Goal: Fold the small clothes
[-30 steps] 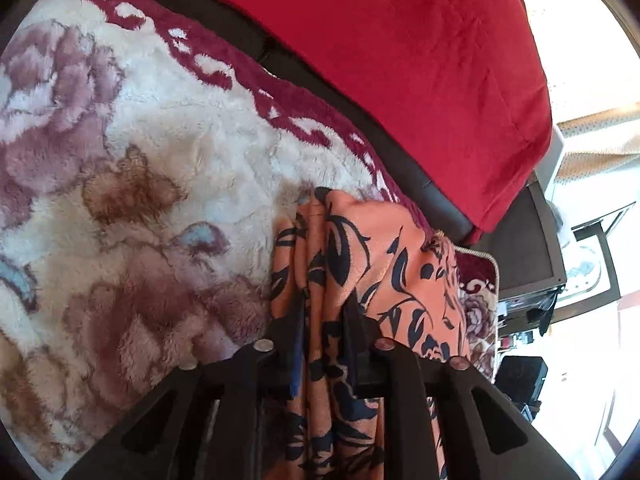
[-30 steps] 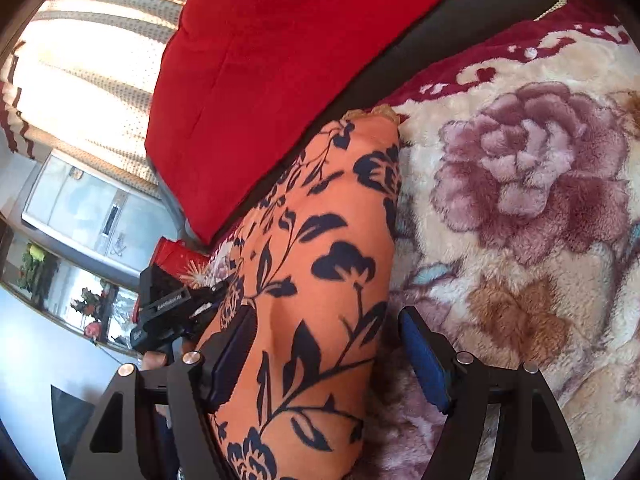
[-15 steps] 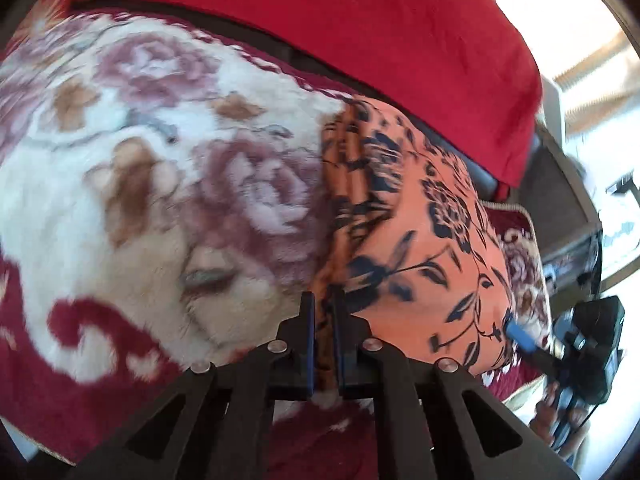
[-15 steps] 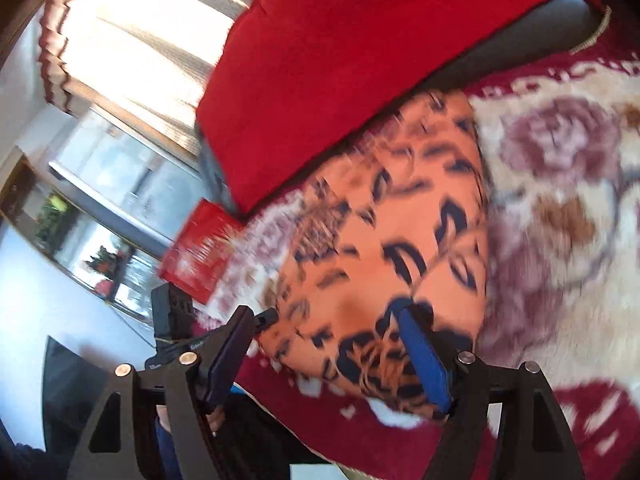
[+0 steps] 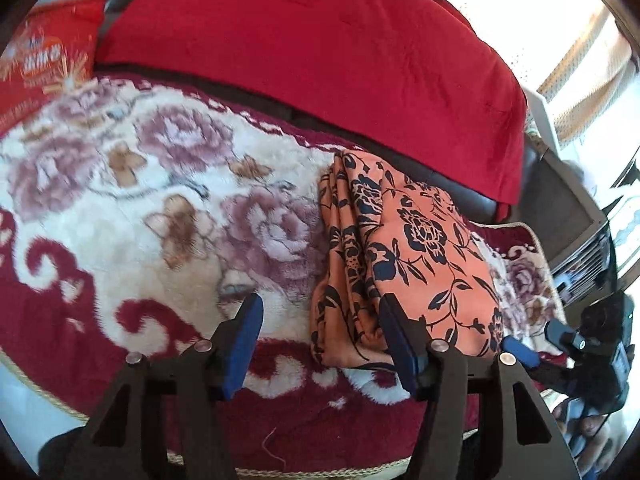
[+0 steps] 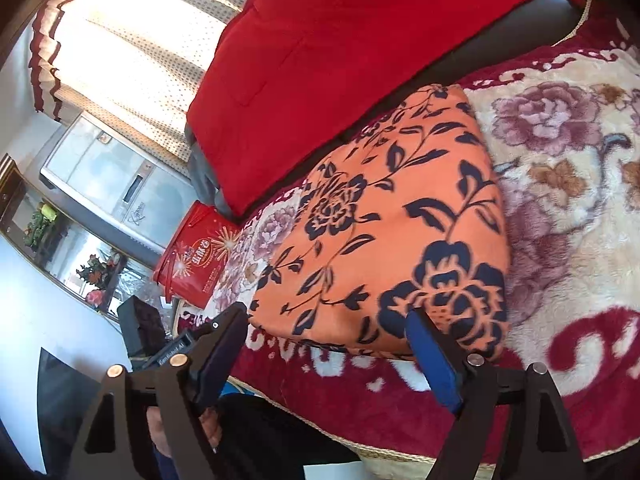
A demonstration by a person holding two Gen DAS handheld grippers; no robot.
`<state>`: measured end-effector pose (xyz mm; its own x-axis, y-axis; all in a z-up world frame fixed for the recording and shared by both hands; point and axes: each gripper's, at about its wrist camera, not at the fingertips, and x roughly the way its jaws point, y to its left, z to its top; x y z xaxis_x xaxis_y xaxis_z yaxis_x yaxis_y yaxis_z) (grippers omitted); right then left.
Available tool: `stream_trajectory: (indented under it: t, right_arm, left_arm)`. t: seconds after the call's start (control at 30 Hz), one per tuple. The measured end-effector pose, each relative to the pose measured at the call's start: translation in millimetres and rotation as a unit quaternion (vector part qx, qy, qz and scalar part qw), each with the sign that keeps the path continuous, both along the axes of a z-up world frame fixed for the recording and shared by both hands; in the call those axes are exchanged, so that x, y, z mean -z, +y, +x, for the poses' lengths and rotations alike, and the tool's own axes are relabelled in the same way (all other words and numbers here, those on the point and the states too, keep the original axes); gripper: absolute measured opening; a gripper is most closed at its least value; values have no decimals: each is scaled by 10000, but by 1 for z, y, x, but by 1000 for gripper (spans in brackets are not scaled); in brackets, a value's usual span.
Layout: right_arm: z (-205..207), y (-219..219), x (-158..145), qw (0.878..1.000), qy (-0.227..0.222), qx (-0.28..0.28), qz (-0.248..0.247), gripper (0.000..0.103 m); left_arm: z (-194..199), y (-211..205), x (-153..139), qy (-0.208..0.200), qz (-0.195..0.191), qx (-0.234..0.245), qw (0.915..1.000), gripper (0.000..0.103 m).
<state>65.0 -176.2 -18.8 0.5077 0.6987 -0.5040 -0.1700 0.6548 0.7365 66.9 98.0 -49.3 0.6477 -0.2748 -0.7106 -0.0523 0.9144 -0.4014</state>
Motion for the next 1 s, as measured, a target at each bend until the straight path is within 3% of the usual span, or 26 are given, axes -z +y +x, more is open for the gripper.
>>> stream_trajectory:
  t: [0.2, 0.43, 0.5, 0.57, 0.7, 0.8, 0.93, 1.0]
  right_arm:
    - [8, 23, -4, 9997, -61, -43, 232, 84]
    - [29, 57, 4, 9962, 50, -70, 864, 85]
    - [40, 69, 19, 9946, 276, -40, 1004, 87]
    - [52, 83, 42, 9912, 837, -133, 1021, 87]
    - [52, 86, 19, 9901, 714, -208, 1189, 88]
    - [60, 90, 5, 9916, 508, -136, 1178, 89]
    - [79, 124, 38, 9888, 1039, -430, 985, 89]
    - [76, 133, 34, 9906, 972, -493, 824, 89]
  left_arm:
    - [-6, 1, -14, -158, 271, -37, 9995, 62]
    - [-10, 13, -14, -187, 446, -274, 9985, 66]
    - [-9, 19, -9, -151, 490, -381, 9980, 68]
    - [-8, 23, -1, -130, 604, -430, 9972, 68]
    - [-8, 29, 14, -113, 732, -573, 9956, 68]
    - [-9, 35, 25, -23, 626, -665, 9958, 68]
    - [-8, 37, 29, -83, 649, -667, 9956, 68]
    - [-9, 41, 31, -67, 624, -706, 9955, 68]
